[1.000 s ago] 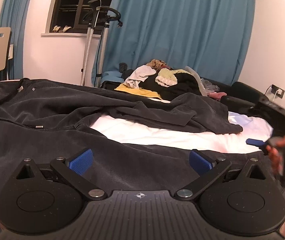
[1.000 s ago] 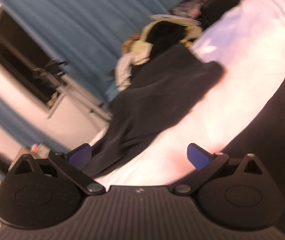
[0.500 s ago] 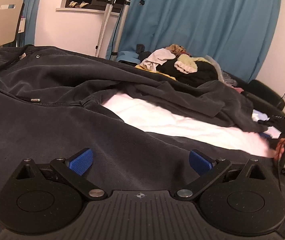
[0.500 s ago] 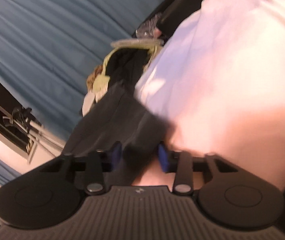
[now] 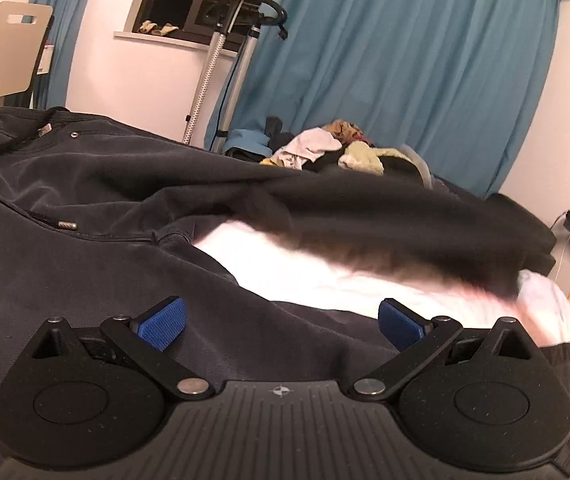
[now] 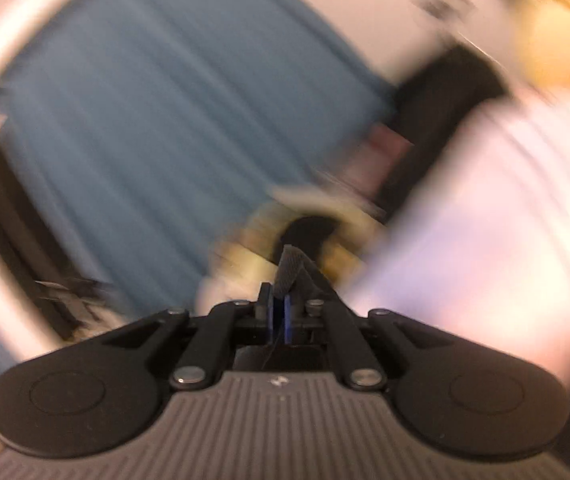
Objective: Fold clothes
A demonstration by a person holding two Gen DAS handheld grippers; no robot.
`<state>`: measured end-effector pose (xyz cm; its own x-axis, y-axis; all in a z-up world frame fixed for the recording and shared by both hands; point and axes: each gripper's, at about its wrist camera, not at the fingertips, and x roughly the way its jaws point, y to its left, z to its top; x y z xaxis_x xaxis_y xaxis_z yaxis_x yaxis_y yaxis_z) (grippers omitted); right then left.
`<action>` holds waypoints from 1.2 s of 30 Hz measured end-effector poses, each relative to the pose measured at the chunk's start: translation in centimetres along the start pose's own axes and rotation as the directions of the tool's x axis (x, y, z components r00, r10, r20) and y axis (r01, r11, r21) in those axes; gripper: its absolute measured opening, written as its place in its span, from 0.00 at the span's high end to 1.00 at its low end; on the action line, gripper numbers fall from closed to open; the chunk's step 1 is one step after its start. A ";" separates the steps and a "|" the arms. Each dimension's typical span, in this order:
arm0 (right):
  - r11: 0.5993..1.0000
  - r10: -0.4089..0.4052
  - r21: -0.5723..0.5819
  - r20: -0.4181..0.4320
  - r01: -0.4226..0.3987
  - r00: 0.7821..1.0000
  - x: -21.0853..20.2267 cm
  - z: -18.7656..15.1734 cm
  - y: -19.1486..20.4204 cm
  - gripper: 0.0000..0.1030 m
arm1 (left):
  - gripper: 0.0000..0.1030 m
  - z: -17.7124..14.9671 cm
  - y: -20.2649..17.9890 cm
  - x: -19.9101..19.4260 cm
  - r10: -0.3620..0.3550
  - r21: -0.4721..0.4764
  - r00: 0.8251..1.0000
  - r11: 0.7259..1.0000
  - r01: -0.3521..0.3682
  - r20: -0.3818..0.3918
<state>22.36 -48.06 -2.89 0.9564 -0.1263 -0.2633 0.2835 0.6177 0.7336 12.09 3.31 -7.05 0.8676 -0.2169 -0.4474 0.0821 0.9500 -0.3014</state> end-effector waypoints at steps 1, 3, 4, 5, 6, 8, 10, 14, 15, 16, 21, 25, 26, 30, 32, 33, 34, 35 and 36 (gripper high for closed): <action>0.994 -0.097 0.045 -0.094 0.102 0.991 0.8 -0.9 -2.2 0.94 | 0.00 0.0 0.1 -0.1 0.001 -0.012 1.000 1.000 -0.001 -0.001; 0.968 -0.200 0.106 -0.232 0.230 0.952 1.7 -2.5 -5.4 0.94 | 0.00 0.1 0.3 -0.3 0.000 -0.035 1.000 0.999 0.000 -0.004; 0.958 -0.202 0.151 -0.249 0.244 0.947 1.6 -2.9 -6.3 0.94 | 0.00 0.2 0.4 -0.4 -0.002 -0.040 1.000 0.999 0.002 -0.004; 0.946 -0.202 0.195 -0.265 0.258 0.943 1.5 -3.3 -7.2 0.94 | 0.00 0.2 0.3 -0.5 -0.001 -0.042 1.000 0.999 0.001 -0.002; 0.950 -0.198 0.189 -0.253 0.248 0.947 1.4 -3.1 -6.8 0.94 | 0.00 0.2 0.3 -0.6 0.002 -0.040 1.000 0.999 -0.002 0.002; 0.957 -0.187 0.176 -0.227 0.229 0.956 1.1 -2.8 -5.9 0.94 | 0.00 0.2 0.4 -0.5 0.007 -0.036 1.000 0.999 -0.007 -0.001; 0.982 -0.125 0.117 -0.174 0.147 0.977 0.4 -1.9 -3.7 0.94 | 0.00 0.2 0.5 -0.3 0.010 -0.044 1.000 0.999 -0.010 -0.011; 0.974 0.212 -0.090 0.029 -0.209 0.977 -3.6 0.0 3.8 0.94 | 0.00 0.3 0.6 -0.3 0.008 -0.065 1.000 0.998 -0.009 -0.023; 0.954 0.281 -0.131 0.070 -0.271 0.957 -4.8 0.2 5.1 0.94 | 0.00 0.4 0.6 -0.1 0.016 -0.052 1.000 0.998 -0.017 -0.020; 0.952 0.294 -0.111 0.088 -0.284 0.952 -5.4 0.4 5.1 0.94 | 0.00 0.6 0.6 0.2 0.028 -0.033 0.999 0.999 -0.028 -0.017; 0.996 -0.061 0.060 -0.061 0.064 0.996 -3.6 -0.6 -0.7 0.94 | 0.00 1.5 0.5 1.7 0.086 0.061 0.996 0.994 -0.086 0.002; 0.923 -0.158 0.317 -0.206 0.218 0.966 -3.1 -2.2 -6.4 0.94 | 0.00 2.2 0.3 2.9 0.131 0.136 0.991 0.982 -0.133 0.022; 0.940 -0.146 0.281 -0.183 0.195 0.972 -3.4 -1.8 -5.5 0.94 | 0.00 2.4 0.3 3.2 0.142 0.154 0.989 0.977 -0.145 0.027; 0.996 0.009 0.085 -0.003 -0.008 1.000 -5.7 -0.1 0.5 0.94 | 0.00 3.1 0.2 4.5 0.185 0.226 0.981 0.955 -0.191 0.051; 0.997 0.074 -0.014 0.065 -0.073 0.995 -6.9 0.3 2.8 0.94 | 0.00 3.4 0.1 5.1 0.205 0.262 0.977 0.941 -0.215 0.063; 0.995 0.095 -0.035 0.082 -0.092 0.992 -7.5 0.3 3.3 0.94 | 0.00 3.6 0.1 5.4 0.215 0.279 0.974 0.933 -0.226 0.070; 0.995 0.099 -0.043 0.087 -0.096 0.991 -8.0 0.6 3.0 0.94 | 0.01 3.9 0.2 6.2 0.241 0.302 0.968 0.919 -0.253 0.076; 0.995 0.093 -0.048 0.085 -0.090 0.992 -8.4 0.7 2.7 0.94 | 0.03 4.1 0.4 7.3 0.265 0.333 0.961 0.902 -0.275 0.074; 0.996 0.078 -0.050 0.079 -0.074 0.994 -8.3 0.8 2.3 0.94 | 0.06 4.2 0.6 8.5 0.282 0.364 0.958 0.887 -0.284 0.059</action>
